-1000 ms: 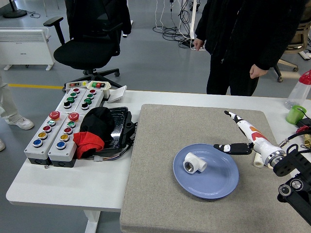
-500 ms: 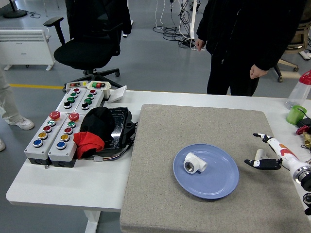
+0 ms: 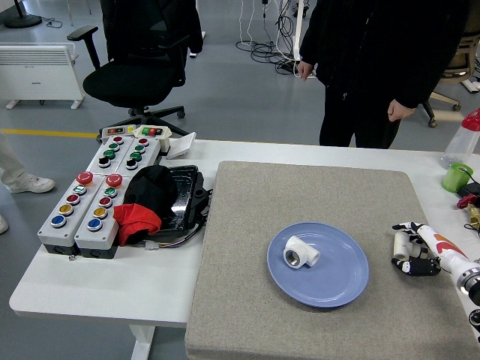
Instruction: Pick pipe place plate twice
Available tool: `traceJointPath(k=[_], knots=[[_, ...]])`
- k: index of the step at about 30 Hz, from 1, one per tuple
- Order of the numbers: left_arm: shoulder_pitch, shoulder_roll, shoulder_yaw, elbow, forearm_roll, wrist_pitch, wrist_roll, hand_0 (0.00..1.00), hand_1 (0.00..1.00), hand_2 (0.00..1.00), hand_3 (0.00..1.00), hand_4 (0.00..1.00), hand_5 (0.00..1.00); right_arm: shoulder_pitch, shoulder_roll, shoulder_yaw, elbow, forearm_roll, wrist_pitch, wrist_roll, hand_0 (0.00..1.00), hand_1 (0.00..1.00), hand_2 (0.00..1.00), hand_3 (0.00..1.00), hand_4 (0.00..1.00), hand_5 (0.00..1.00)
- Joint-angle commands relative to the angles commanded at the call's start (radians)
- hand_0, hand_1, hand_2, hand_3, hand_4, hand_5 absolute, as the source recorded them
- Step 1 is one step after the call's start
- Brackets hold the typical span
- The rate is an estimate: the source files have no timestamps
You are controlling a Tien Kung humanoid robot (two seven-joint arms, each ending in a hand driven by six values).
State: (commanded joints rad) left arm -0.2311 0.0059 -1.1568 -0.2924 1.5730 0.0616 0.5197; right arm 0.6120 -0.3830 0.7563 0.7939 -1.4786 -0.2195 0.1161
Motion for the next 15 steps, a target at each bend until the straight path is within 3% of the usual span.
traceJointPath(k=[5, 6, 9, 13, 15], knots=[[-0.001, 0.0, 0.003, 0.0, -0.001, -0.001, -0.002, 0.653, 0.624, 0.636, 0.572, 0.409, 0.998, -0.005, -0.001, -0.004, -0.001, 0.011, -0.041, 0.05, 0.508, 0.624, 0.623, 0.734, 0.685, 0.178], [-0.001, 0.0, 0.003, 0.0, -0.001, -0.001, -0.002, 0.653, 0.624, 0.636, 0.571, 0.407, 0.998, -0.005, -0.002, -0.004, -0.001, 0.012, -0.042, 0.052, 0.31, 0.451, 0.515, 0.647, 0.607, 0.102], [-0.001, -0.001, 0.004, 0.0, -0.002, -0.001, -0.002, 0.653, 0.624, 0.636, 0.571, 0.407, 0.998, -0.007, -0.004, -0.002, 0.005, 0.014, -0.044, 0.055, 0.31, 0.451, 0.515, 0.647, 0.607, 0.102], [0.001, 0.0, 0.003, 0.001, -0.002, -0.001, -0.002, 0.653, 0.624, 0.636, 0.571, 0.405, 0.998, -0.026, -0.019, 0.024, 0.082, 0.009, -0.057, 0.051, 0.26, 0.415, 0.51, 0.614, 0.567, 0.07], [0.001, 0.0, 0.003, 0.001, -0.002, -0.002, -0.002, 0.653, 0.624, 0.636, 0.571, 0.405, 0.998, -0.037, -0.032, 0.024, 0.153, 0.007, -0.059, 0.044, 0.26, 0.415, 0.51, 0.614, 0.567, 0.07]])
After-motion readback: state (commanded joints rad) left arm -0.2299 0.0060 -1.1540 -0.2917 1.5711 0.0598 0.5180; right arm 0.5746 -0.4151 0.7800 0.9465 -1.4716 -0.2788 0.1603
